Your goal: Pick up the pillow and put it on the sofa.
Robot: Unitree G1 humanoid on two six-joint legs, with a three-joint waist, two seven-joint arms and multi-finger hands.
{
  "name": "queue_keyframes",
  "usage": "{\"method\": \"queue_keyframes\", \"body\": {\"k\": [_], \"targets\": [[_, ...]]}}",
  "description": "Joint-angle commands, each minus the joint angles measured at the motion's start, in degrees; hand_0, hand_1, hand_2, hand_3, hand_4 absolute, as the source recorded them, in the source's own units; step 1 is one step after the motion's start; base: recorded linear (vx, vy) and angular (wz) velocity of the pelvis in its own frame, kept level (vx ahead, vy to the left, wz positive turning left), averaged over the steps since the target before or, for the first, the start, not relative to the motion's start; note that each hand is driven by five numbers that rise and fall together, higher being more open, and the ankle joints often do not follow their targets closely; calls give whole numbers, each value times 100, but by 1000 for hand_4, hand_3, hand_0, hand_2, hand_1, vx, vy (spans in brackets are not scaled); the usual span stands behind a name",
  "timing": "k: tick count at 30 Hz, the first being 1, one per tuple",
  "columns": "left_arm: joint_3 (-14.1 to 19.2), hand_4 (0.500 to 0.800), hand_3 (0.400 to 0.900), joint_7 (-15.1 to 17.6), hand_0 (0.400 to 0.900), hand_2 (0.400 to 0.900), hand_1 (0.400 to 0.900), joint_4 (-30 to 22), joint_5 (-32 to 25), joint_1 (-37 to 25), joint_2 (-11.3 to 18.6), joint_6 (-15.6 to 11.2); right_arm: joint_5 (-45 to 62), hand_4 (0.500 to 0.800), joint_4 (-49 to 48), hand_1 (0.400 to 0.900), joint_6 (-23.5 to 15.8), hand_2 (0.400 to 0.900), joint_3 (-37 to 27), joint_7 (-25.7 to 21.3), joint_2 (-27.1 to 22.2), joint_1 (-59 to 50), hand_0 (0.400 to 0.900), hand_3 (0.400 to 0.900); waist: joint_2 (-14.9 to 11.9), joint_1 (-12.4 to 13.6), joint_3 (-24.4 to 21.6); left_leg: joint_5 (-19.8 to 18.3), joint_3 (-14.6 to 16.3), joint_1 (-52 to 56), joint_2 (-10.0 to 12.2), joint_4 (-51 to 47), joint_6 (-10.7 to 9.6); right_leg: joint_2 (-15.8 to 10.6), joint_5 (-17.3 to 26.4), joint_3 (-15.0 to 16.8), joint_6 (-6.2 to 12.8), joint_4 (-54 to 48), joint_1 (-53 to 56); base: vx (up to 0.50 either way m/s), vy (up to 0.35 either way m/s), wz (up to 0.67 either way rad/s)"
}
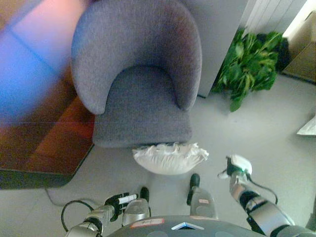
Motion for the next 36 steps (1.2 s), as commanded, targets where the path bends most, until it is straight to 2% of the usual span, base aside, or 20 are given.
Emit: {"method": "queue_keyframes", "body": {"k": [1,6,12,15,22,36], "targets": [[-266,800,900,-80,900,900,900,-24,16,149,393,-35,-607,800,-295,900,296,900,416,-113,-70,-779,900,900,2,317,285,-497,-261,505,147,-70,157,-614,417,150,706,401,-744,-11,-10,27],[-241,800,900,-167,900,900,900,-50,-85,34,539,2,-595,800,-394,900,427,900,661,487,-297,-1410,900,900,149,444,497,-532,-164,408,247,-79,72,-1031,442,110,754,924,-1267,-9,15,24],[-348,800,900,-198,900,900,900,-72,-237,-47,440,-14,-170,800,-290,900,561,900,735,650,-506,-1800,900,900,343,597,689,-547,-252,183,239,-55,14,-1293,438,175,786,1286,-1755,-35,48,15],[-389,800,900,-213,900,900,900,-61,-307,-12,395,-111,-62,800,-224,900,553,900,758,692,-603,-1976,900,900,471,661,792,-578,-275,82,211,-36,-14,-1396,397,244,785,1495,-2002,-34,86,10],[-461,800,900,-312,900,900,900,-91,-473,7,310,-239,101,800,-140,900,543,900,850,803,-771,-2220,900,900,654,699,966,-672,-311,-202,154,180,-51,-1500,287,472,775,1855,-2403,-24,76,5],[-714,800,900,-196,900,900,900,-327,-1025,-83,175,-332,542,800,83,900,338,900,936,941,-992,-2934,900,900,802,752,1388,-750,-386,-989,122,923,-59,-1432,70,742,735,2327,-2889,-45,33,-5]]}}
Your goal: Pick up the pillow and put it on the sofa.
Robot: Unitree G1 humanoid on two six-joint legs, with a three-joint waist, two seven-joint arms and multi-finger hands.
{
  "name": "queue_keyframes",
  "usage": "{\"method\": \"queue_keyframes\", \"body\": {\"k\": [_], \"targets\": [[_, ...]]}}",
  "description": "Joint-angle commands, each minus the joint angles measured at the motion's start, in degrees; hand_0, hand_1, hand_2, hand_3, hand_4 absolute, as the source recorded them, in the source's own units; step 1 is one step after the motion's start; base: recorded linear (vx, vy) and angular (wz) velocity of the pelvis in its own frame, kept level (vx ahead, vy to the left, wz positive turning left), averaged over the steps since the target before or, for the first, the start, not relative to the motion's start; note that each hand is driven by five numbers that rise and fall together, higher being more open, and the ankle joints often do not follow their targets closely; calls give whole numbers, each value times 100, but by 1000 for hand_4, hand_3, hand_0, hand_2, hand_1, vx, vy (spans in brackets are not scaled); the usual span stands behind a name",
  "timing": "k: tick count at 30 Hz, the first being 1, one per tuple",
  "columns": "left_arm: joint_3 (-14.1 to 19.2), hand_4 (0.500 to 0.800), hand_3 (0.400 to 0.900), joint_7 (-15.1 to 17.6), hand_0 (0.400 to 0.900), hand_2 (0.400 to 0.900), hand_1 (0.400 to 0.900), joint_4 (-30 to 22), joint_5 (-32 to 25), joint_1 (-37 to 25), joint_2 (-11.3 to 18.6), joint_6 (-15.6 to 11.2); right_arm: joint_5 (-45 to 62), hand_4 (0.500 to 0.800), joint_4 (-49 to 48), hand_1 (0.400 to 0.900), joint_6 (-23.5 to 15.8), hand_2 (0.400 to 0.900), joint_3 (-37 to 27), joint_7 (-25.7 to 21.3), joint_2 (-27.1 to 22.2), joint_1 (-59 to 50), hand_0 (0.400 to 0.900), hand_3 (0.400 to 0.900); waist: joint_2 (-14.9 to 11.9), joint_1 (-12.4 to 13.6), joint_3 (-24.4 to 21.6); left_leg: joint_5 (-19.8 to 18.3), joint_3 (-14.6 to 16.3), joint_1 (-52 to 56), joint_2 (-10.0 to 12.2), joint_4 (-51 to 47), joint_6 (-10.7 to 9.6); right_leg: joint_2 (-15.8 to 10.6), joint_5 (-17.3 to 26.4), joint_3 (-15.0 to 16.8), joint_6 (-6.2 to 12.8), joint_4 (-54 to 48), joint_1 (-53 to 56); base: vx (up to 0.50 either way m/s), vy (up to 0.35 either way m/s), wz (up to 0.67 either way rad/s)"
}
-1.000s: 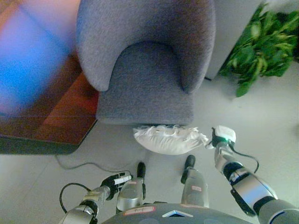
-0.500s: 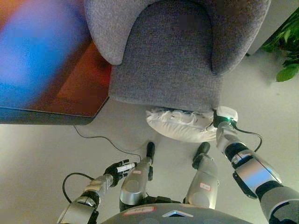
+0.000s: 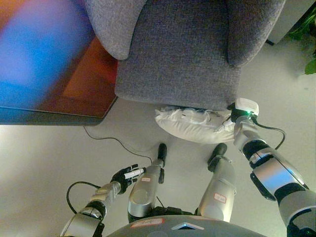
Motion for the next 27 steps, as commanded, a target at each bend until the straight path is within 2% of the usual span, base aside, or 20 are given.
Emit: {"method": "queue_keyframes", "body": {"k": [1,8,14,20,21,27], "targets": [[-480,800,900,169,900,900,900,276,-170,377,154,117,334,800,167,900,-51,900,211,-2,-315,-609,900,900,232,285,342,-807,-374,552,403,301,92,-495,949,1045,903,401,-990,-94,17,-6],[-530,800,900,162,900,900,900,172,-330,430,146,24,517,800,162,900,-191,900,285,182,-392,-918,900,900,258,335,544,-847,-424,71,375,808,122,-432,752,1145,874,662,-1108,-44,-4,-7],[-613,800,900,257,900,900,900,61,-505,532,165,-100,537,800,192,900,-514,900,466,715,-436,-1198,900,900,264,388,736,-772,-393,-454,379,1213,133,-318,536,1137,850,695,-1081,-20,-5,-9],[-654,800,900,314,900,900,900,-30,-645,463,224,-66,672,800,182,900,-551,900,595,741,-456,-1468,900,900,243,443,894,-728,-386,-1038,315,1609,214,-217,412,1060,762,725,-1122,-26,-17,-9],[-664,800,900,320,900,900,900,-29,-653,485,225,-92,709,800,193,900,-577,900,607,749,-461,-1504,900,900,256,463,929,-890,-397,-1064,322,1744,213,-199,220,1098,814,892,-1126,21,-27,-7],[-699,800,900,303,900,900,900,-128,-848,593,314,-103,1160,800,108,900,-686,900,737,1124,-510,-1851,900,900,276,521,953,-953,-392,-1944,191,2487,304,-127,95,1099,670,1093,-1385,-45,7,-6]]}}
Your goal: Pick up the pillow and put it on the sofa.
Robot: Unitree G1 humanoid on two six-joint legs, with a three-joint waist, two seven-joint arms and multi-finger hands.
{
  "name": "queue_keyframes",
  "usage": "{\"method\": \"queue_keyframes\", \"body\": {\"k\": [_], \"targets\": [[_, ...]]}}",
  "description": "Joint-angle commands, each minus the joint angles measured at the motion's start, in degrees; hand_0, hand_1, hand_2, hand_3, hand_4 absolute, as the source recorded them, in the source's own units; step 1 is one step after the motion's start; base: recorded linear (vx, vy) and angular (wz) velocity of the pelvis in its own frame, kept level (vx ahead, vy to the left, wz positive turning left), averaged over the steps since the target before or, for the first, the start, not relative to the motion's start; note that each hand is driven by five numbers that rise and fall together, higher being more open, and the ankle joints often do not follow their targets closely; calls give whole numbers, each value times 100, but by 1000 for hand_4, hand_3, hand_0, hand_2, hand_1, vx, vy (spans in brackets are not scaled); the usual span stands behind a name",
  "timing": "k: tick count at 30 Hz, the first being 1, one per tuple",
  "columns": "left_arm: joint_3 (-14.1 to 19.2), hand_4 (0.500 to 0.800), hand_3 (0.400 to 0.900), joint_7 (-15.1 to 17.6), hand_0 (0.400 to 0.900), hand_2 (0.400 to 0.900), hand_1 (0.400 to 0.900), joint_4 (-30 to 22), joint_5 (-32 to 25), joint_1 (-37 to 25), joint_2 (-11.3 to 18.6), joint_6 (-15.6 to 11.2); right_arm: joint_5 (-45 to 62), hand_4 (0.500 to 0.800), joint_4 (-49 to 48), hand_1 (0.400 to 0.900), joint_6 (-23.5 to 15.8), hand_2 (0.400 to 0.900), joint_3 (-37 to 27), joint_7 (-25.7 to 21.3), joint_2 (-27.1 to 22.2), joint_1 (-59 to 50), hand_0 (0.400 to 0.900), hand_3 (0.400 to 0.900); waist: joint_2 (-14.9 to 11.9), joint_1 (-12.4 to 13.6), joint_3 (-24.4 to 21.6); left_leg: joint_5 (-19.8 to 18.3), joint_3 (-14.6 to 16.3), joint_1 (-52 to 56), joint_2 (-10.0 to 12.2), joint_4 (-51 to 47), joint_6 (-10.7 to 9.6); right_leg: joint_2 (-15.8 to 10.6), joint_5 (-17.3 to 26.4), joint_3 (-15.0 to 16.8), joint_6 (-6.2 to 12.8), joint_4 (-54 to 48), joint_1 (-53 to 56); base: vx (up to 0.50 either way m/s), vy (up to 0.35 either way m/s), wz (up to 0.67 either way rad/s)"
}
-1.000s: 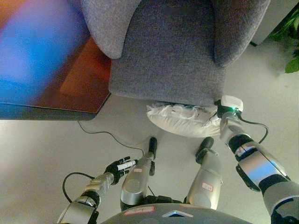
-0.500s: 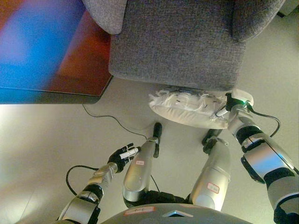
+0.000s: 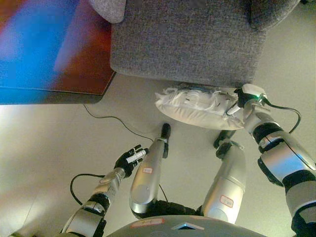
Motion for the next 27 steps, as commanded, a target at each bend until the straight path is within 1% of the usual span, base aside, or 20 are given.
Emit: {"method": "queue_keyframes", "body": {"k": [1,4,6,8,9,10,11,13,15,18,20,24,27], "targets": [[-576,800,900,288,900,900,900,510,132,827,373,433,469,800,-167,900,-292,900,143,164,-78,-836,900,900,105,210,314,-9,-241,-292,23,224,375,-326,33,834,816,513,-326,-63,11,-3],[-562,800,900,284,900,900,900,448,63,927,385,353,784,800,-204,900,-342,900,168,571,-92,-1029,900,900,118,258,314,-92,-260,-790,-48,749,424,-300,-63,862,727,747,-563,-68,19,-4],[-533,800,900,239,900,900,900,413,55,967,428,358,1018,800,-228,900,-408,900,155,891,-125,-1129,900,900,118,278,314,-173,-286,-1135,-84,1130,457,-275,-132,926,675,934,-779,-83,34,-6],[-495,800,900,220,900,900,900,393,-24,1000,489,336,1127,800,-245,900,-595,900,170,1131,-148,-1201,900,900,108,285,314,-266,-295,-1476,-90,1544,476,-252,-224,996,612,1187,-1005,-89,31,-9],[-462,800,900,190,900,900,900,401,-58,1017,509,313,1131,604,-266,573,-698,573,203,1191,-178,-1227,573,573,105,292,314,-323,-307,-1635,-104,1748,499,-239,-287,1025,572,1326,-1110,-75,18,-9],[-449,800,900,186,900,900,900,391,-89,1061,517,238,1204,500,-291,400,-738,400,197,1292,-208,-1259,400,400,96,301,314,-391,-330,-1809,-126,1996,511,-223,-342,1057,539,1451,-1204,-65,9,-8],[-422,800,900,179,900,900,900,396,-82,1083,525,202,1287,500,-307,400,-776,400,202,1309,-222,-1267,400,400,85,314,314,-447,-348,-1924,-138,2165,525,-217,-396,1079,513,1572,-1277,-57,-9,-6],[-392,800,900,197,900,900,900,398,-105,1132,541,147,1436,500,-308,400,-848,400,113,1134,-217,-1251,400,400,65,327,314,-539,-383,-2128,-137,2468,539,-202,-476,1136,482,1791,-1426,-36,-11,-5],[-353,800,900,174,900,900,900,426,-109,1183,531,77,1645,500,-248,400,-894,400,18,1073,-228,-1272,400,400,52,346,314,-622,-412,-2279,-165,2699,565,-183,-547,1169,456,1933,-1520,-26,-7,-6],[-295,800,900,126,900,900,900,466,-147,1267,533,-5,1591,500,-262,400,-1066,400,-42,1069,-280,-1253,400,400,12,349,314,-685,-445,-2441,-139,2933,573,-164,-619,1198,421,2069,-1602,-22,1,-11],[-301,800,900,169,900,900,900,445,-172,1279,530,-18,1583,500,-282,400,-1108,400,-82,1012,-299,-1227,400,400,-5,350,314,-718,-458,-2527,-137,3066,575,-156,-655,1214,404,2141,-1640,-9,-4,-3],[-281,800,900,194,900,900,900,448,-187,1302,543,-72,1685,500,-331,400,-1310,400,-211,905,-319,-1167,400,400,-23,346,314,-722,-467,-2524,-119,3131,576,-151,-681,1213,395,2184,-1596,0,0,0],[-264,800,900,194,900,900,900,471,-136,1357,524,-109,1759,500,-455,400,-1367,400,-318,1021,-320,-1053,400,400,-57,321,314,-653,-456,-2324,-32,2998,545,-156,-652,1161,408,2102,-1383,6,-17,-4]]}}
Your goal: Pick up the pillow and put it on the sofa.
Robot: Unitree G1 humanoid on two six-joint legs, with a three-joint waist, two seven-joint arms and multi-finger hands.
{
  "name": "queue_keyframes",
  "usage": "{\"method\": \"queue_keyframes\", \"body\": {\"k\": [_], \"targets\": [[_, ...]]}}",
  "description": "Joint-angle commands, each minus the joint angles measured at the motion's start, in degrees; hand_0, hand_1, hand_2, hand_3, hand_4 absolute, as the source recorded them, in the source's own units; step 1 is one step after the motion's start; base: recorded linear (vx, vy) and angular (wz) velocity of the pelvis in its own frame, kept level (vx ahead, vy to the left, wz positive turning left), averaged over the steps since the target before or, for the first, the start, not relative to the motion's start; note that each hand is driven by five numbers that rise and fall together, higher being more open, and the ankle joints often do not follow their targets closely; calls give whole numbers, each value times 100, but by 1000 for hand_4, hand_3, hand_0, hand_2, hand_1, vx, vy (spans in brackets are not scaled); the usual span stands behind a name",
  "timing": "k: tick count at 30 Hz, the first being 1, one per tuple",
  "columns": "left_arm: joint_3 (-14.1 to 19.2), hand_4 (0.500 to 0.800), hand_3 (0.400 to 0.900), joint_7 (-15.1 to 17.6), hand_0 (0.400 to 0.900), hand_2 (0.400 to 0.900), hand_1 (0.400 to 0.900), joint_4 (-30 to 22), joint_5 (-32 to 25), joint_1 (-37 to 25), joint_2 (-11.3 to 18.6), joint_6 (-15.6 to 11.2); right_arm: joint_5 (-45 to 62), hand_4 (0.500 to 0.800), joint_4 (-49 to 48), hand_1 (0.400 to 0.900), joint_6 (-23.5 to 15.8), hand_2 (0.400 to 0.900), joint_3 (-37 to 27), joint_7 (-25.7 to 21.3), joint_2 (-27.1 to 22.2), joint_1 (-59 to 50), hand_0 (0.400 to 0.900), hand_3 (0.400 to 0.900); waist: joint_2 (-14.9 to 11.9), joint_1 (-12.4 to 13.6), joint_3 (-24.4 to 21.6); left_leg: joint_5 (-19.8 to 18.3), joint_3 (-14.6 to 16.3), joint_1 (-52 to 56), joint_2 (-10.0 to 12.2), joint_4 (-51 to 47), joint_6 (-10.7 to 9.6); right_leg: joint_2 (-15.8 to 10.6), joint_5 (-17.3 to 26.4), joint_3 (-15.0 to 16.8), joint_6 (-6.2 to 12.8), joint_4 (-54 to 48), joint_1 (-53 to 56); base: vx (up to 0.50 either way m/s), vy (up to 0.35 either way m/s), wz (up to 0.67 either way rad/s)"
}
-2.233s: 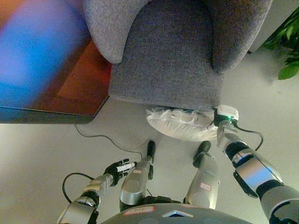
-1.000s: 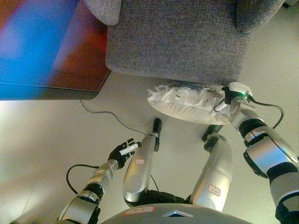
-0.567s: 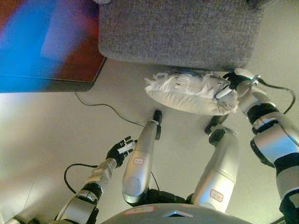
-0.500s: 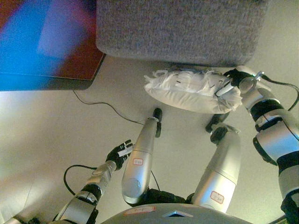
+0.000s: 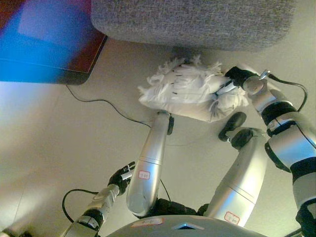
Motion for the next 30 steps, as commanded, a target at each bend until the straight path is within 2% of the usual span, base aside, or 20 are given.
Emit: {"method": "queue_keyframes", "body": {"k": [1,3,7,11,12,13,14,16,18,19,21,24,30], "targets": [[77,800,900,70,900,900,900,226,31,598,336,-94,466,500,-537,400,-429,400,-501,-40,-151,-159,400,400,-28,10,215,362,94,623,101,-613,414,-248,86,437,276,-393,982,16,-10,-4],[113,800,900,75,900,900,900,253,80,626,320,-99,452,500,-611,400,-469,400,-565,34,-139,-23,400,400,-57,-7,215,447,142,923,175,-863,379,-272,135,340,303,-592,1292,50,-3,-5],[248,800,900,112,900,900,900,358,308,592,322,-54,486,500,-738,400,-739,400,-774,413,-90,382,400,400,-189,-40,146,805,307,2043,368,-2003,226,-373,397,13,482,-1558,2396,109,-13,-4],[418,800,900,142,900,900,900,428,581,523,438,184,771,500,-1010,400,-651,400,-915,864,40,872,400,400,-400,-24,-279,1138,396,3087,514,-3172,97,-461,618,-328,666,-2545,3431,211,-46,10],[493,800,900,193,900,900,900,441,705,494,485,326,892,500,-1136,400,-609,400,-986,1006,78,1114,400,400,-511,-20,-481,1260,448,3561,581,-3649,55,-485,699,-497,727,-2977,3915,252,-77,16],[519,800,900,201,900,900,900,445,749,487,503,355,959,500,-1186,400,-603,400,-1014,1066,88,1209,400,400,-549,-19,-545,1309,459,3752,603,-3828,40,-488,736,-570,747,-3148,4118,208,-87,20],[568,800,900,227,900,900,900,436,840,475,523,405,1064,500,-1287,400,-608,400,-1077,1142,105,1372,400,400,-634,-23,-673,1555,493,3980,596,-4181,45,-508,961,-727,718,-3546,4403,121,-80,19],[667,800,900,248,900,900,900,459,1003,479,545,451,1078,500,-1450,400,-582,400,-1201,1307,129,1656,400,400,-755,-31,-882,1682,559,4448,610,-4606,2,-486,1095,-919,768,-4000,4915,182,-101,16],[834,800,900,298,900,900,900,488,1251,539,555,606,1172,500,-1785,400,-497,400,-1283,1624,100,2091,400,400,-926,-69,-1261,1856,664,5164,653,-5268,-48,-315,1258,-1157,855,-4687,5697,290,-105,8],[854,800,900,295,900,900,900,497,1292,551,551,605,1185,500,-1839,400,-484,400,-1299,1671,91,2141,400,400,-940,-78,-1304,1882,673,5270,663,-5360,-59,-281,1285,-1194,865,-4792,5824,282,-85,6],[1007,800,900,342,900,900,900,569,1558,610,523,712,1333,500,-2226,400,-355,400,-1402,1939,65,2480,400,400,-1048,-117,-1680,2037,776,5904,748,-5982,-117,-85,1421,-1385,902,-5377,6503,278,-82,4],[1166,800,900,406,900,900,900,742,1775,627,481,753,1535,500,-2626,400,-119,400,-1439,2291,66,2675,400,400,-1149,-183,-2063,2197,870,6323,812,-6450,-162,73,1551,-1475,918,-5802,6916,226,-62,-3],[1318,800,900,411,900,900,900,915,1991,491,497,791,1999,500,-3480,400,224,400,-1517,2677,-1,2658,400,400,-1280,-273,-2432,2351,959,6816,804,-7096,-197,298,1725,-1516,986,-6434,7430,75,-38,-8]]}}
